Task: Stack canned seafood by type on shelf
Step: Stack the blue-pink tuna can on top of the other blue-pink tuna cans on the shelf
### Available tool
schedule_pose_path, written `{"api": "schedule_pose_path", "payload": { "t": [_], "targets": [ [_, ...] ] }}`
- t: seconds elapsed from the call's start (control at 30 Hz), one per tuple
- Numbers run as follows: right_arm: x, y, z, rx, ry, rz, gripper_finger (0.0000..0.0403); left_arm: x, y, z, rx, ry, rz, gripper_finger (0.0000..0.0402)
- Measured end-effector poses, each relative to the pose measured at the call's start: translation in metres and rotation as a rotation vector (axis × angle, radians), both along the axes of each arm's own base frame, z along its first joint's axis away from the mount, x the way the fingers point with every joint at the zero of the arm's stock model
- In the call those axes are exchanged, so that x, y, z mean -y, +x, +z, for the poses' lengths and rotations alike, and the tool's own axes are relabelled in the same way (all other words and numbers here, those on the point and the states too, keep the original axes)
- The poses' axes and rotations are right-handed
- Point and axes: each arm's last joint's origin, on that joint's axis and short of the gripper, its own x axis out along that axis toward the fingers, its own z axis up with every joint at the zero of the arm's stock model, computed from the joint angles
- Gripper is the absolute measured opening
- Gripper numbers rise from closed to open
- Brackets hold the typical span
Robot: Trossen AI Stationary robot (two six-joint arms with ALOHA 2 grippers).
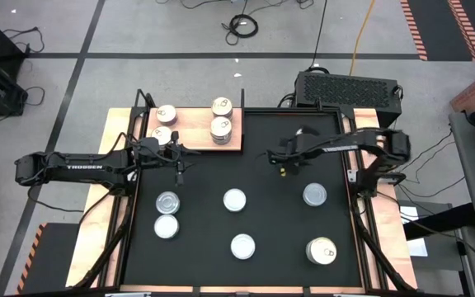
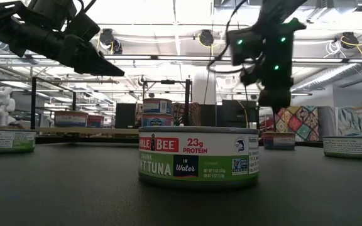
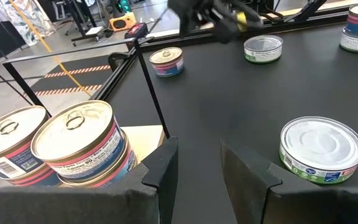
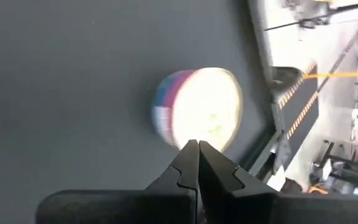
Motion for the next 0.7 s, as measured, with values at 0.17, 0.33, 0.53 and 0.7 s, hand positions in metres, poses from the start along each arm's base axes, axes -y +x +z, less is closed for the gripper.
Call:
{"api": "schedule_pose_path", "payload": {
  "t": [0.17, 0.33, 0.53, 0.7],
  "targets": [
    [0.026, -0.032, 0.018, 0.195, -0.027, -0.193, 0.0000, 0.003, 0.001, 0.002, 0.017, 0.001, -0.015, 0.0123],
    [0.072, -0.052, 0.021, 0.287, -0.033, -0.346, 0.0000, 0.010, 0.004, 0.006, 0.061, 0.010, -0.063, 0.0123],
    [0.117, -0.075, 0.016, 0.357, -0.014, -0.498, 0.0000, 0.014, 0.005, 0.007, 0.068, 0.017, -0.081, 0.0123],
    [0.134, -0.085, 0.003, 0.359, 0.036, -0.608, 0.0000, 0.014, 0.005, 0.006, 0.067, 0.022, -0.079, 0.0123]
  ]
}}
